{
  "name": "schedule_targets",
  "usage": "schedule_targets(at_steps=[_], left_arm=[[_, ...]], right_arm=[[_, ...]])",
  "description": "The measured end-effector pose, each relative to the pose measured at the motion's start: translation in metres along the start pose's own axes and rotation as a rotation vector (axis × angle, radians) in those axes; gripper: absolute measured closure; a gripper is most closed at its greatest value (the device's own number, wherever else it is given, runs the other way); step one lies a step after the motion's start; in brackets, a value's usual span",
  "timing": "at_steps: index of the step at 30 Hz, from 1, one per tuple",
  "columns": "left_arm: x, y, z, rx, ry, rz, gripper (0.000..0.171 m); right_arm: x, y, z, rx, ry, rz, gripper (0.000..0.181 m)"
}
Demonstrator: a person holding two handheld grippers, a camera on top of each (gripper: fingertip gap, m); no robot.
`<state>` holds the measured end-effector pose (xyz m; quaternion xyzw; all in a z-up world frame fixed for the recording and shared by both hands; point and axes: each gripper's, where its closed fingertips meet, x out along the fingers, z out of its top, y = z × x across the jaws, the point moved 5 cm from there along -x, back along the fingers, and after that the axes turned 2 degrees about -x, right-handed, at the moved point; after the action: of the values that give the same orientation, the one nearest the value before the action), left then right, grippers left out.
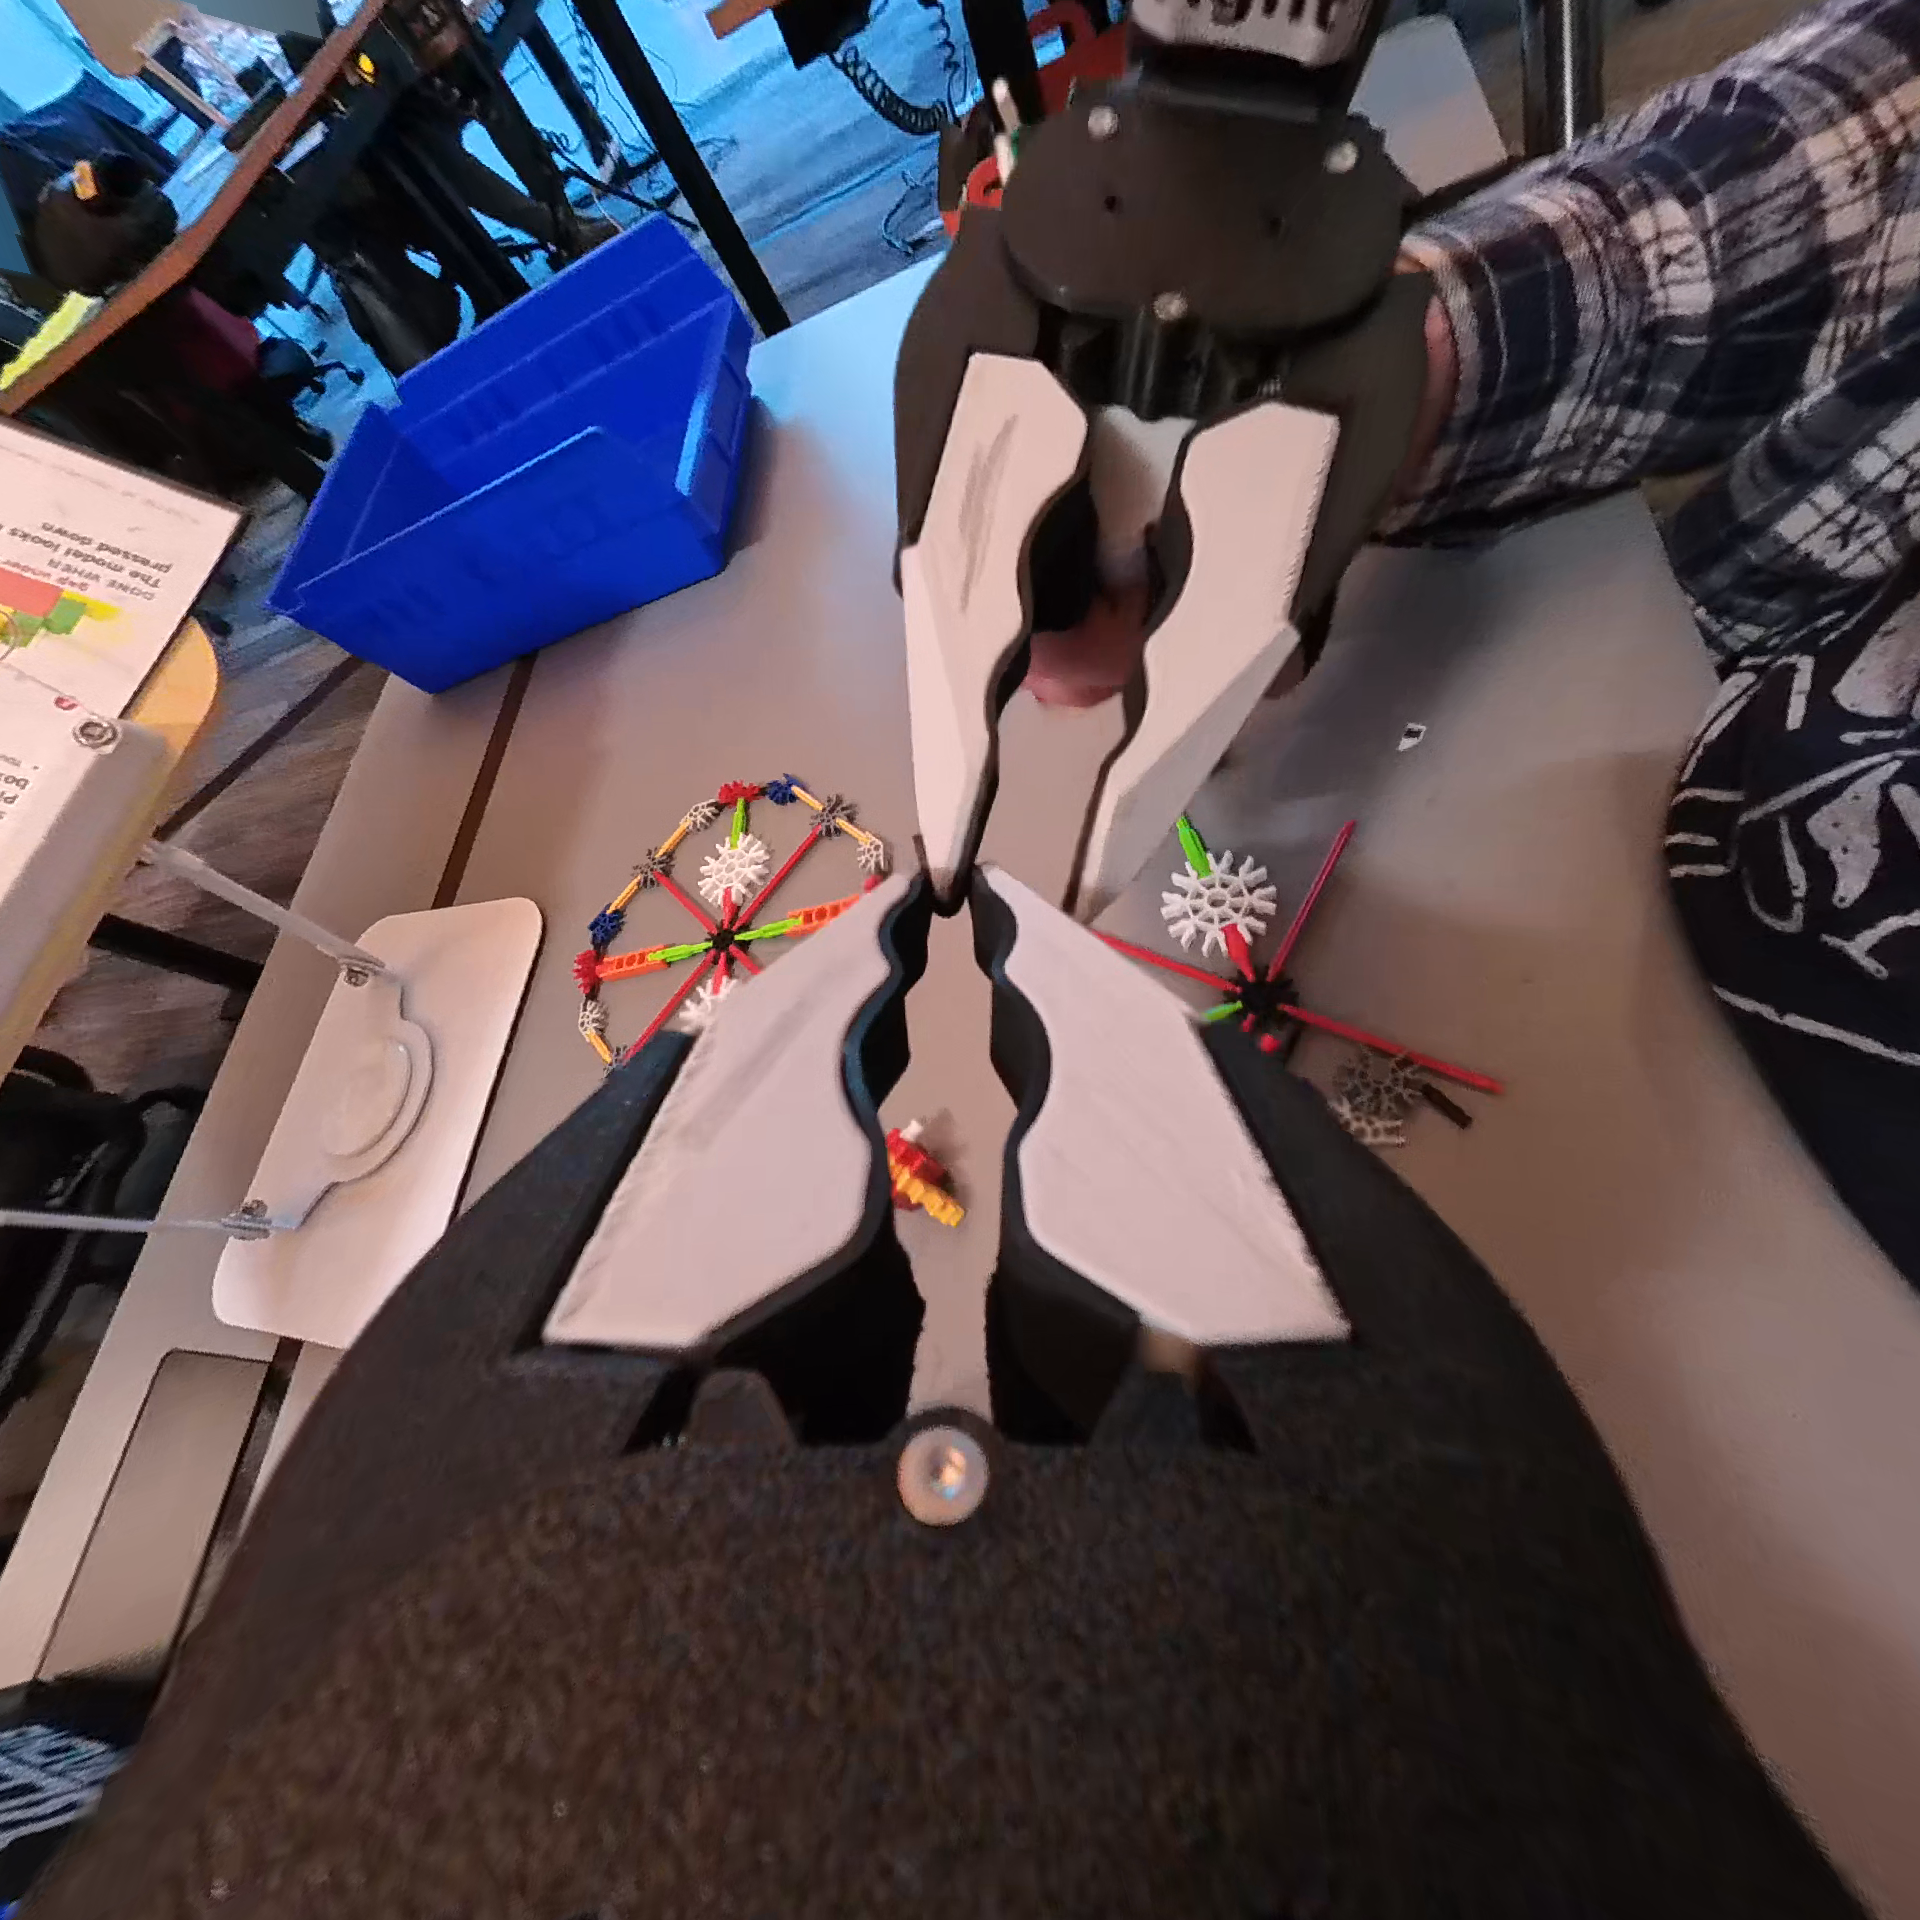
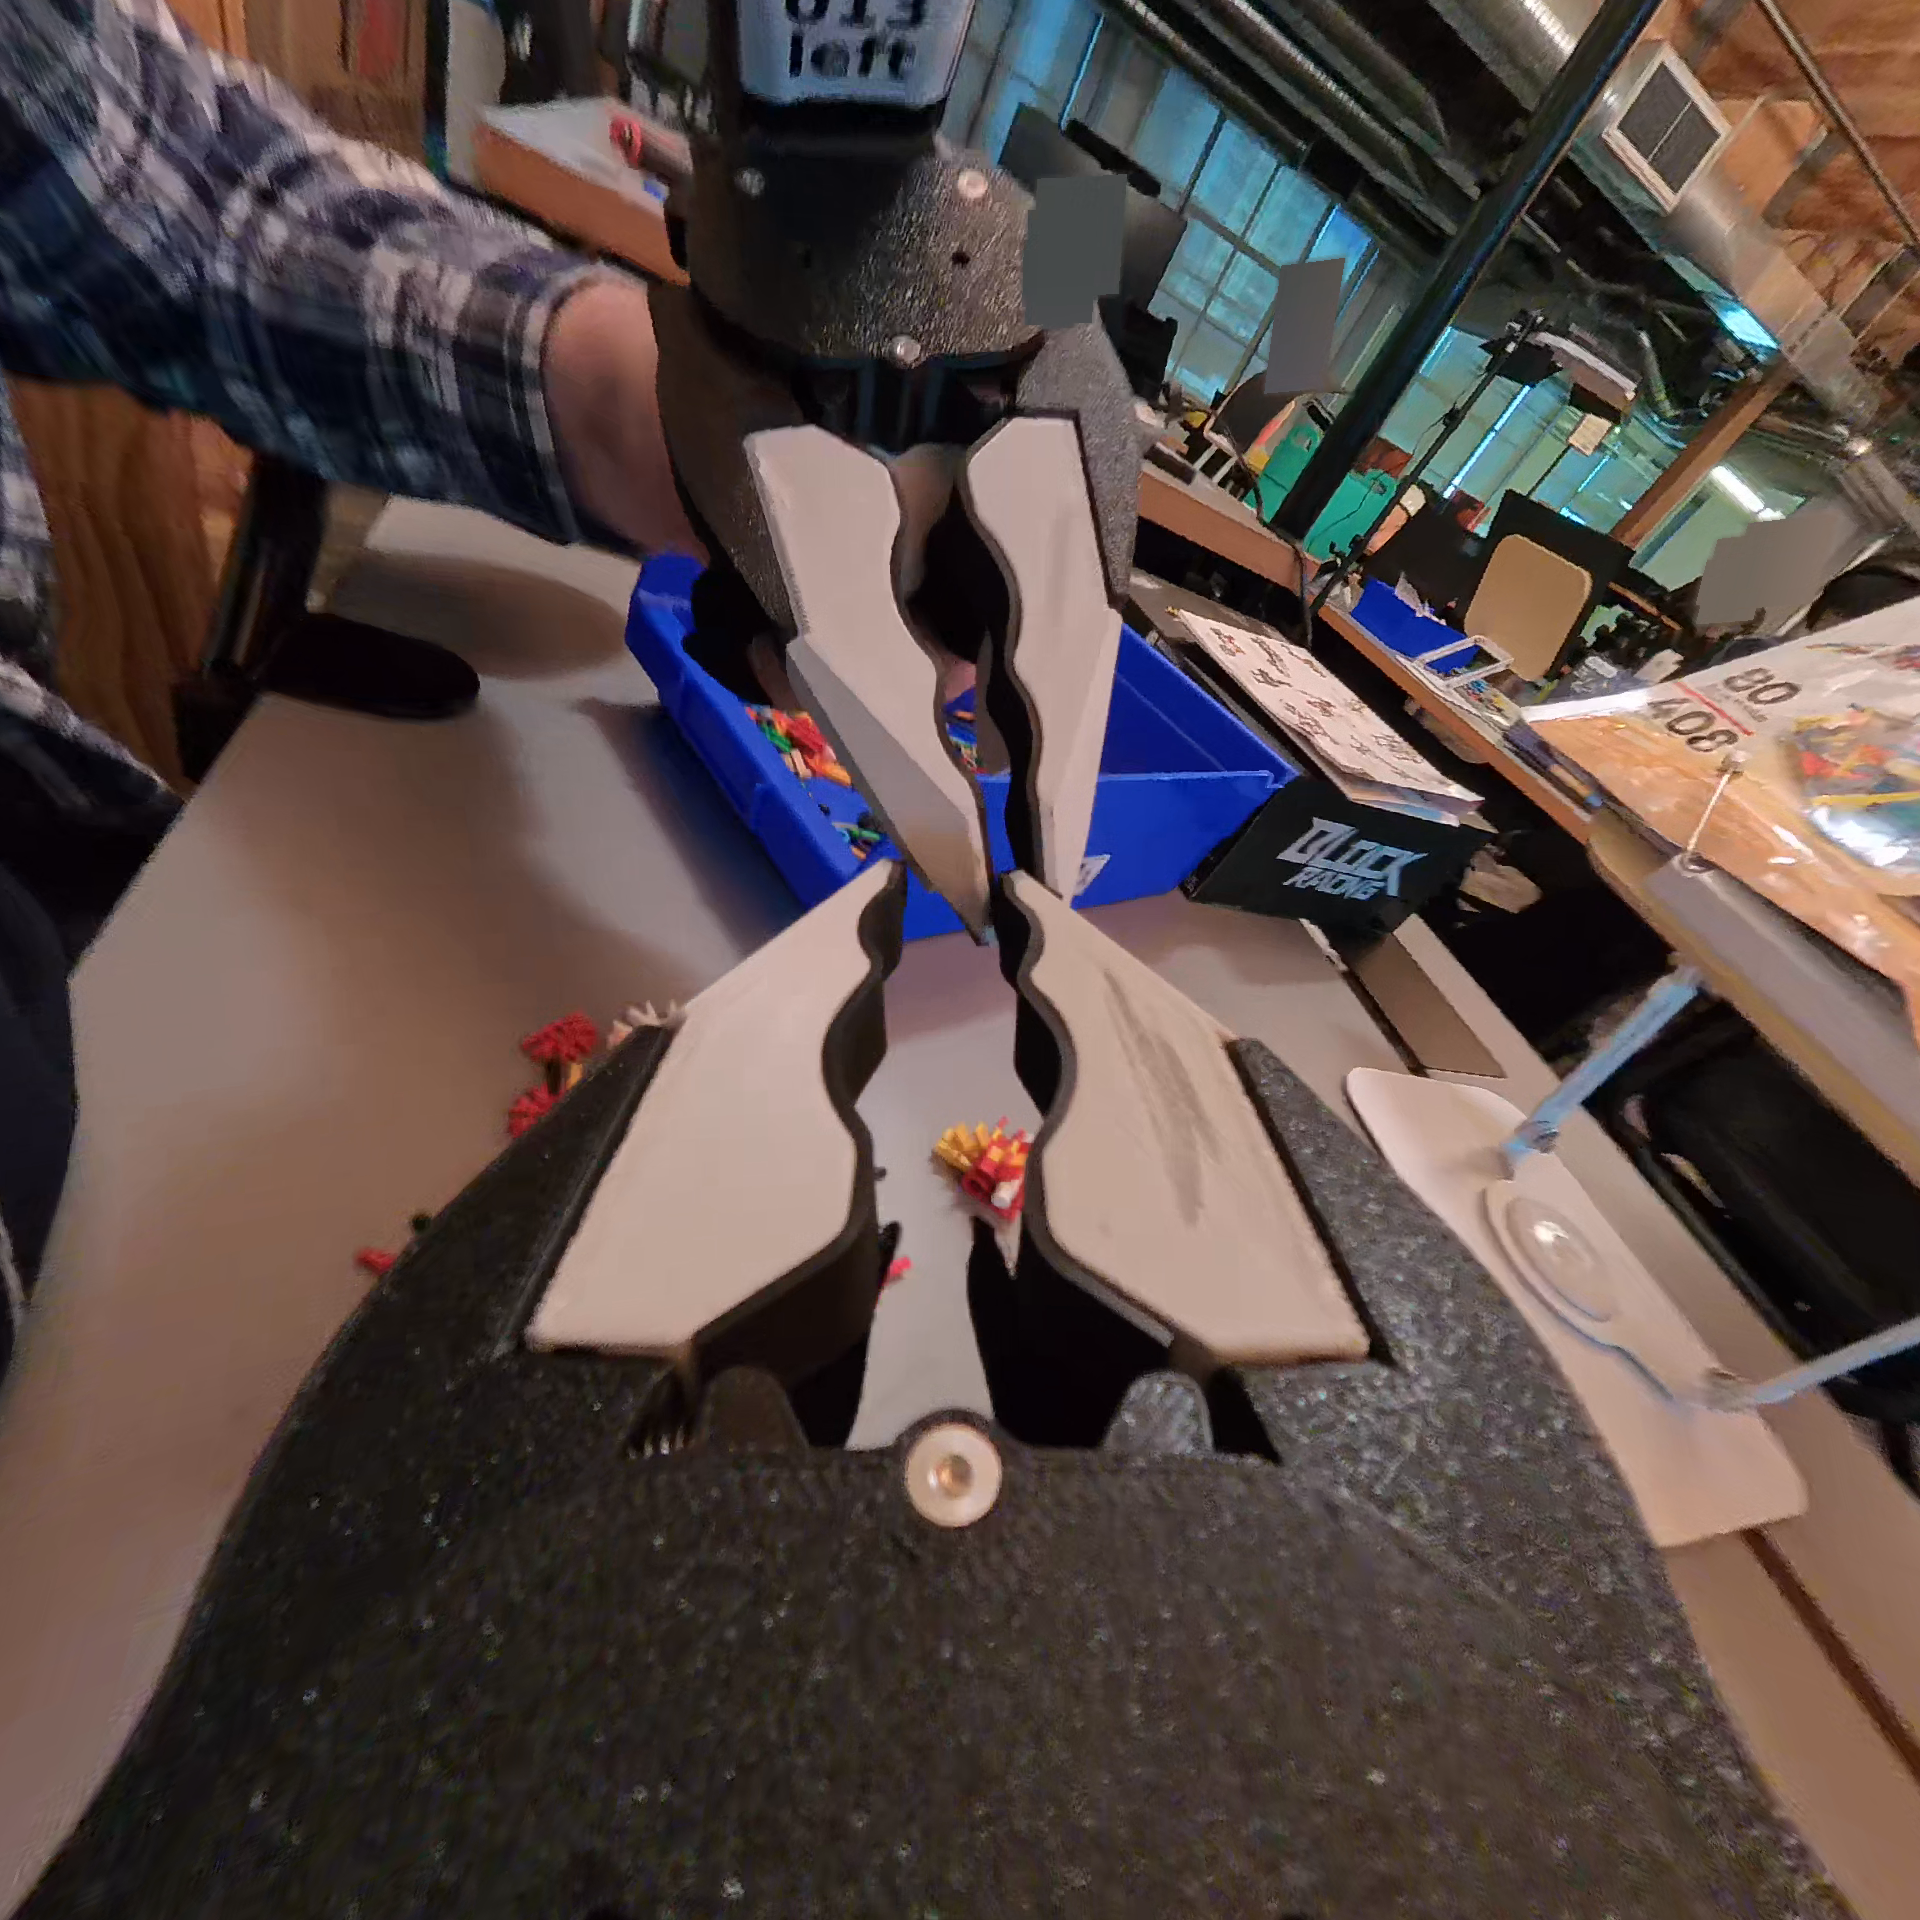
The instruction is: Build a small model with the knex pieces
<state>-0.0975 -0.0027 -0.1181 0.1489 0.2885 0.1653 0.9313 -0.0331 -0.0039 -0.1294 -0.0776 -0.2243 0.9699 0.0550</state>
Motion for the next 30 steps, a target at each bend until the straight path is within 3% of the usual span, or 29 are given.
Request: schedule_targets(at_steps=[9,15,20,30], left_arm=[[0.009,-0.011,-0.016,0.226,0.177,0.06,0.167],[0.016,-0.016,-0.023,0.424,0.292,0.153,0.167],[0.018,-0.013,-0.029,0.406,0.275,0.148,0.165],[0.008,-0.002,-0.009,0.221,0.07,0.172,0.163]], right_arm=[[0.009,0.011,-0.014,-0.178,0.182,0.003,0.169],[0.014,0.014,-0.023,-0.2,0.262,0.018,0.169],[0.016,0.012,-0.028,-0.158,0.262,0.026,0.168],[0.004,-0.002,-0.013,-0.011,0.09,-0.002,0.165]])
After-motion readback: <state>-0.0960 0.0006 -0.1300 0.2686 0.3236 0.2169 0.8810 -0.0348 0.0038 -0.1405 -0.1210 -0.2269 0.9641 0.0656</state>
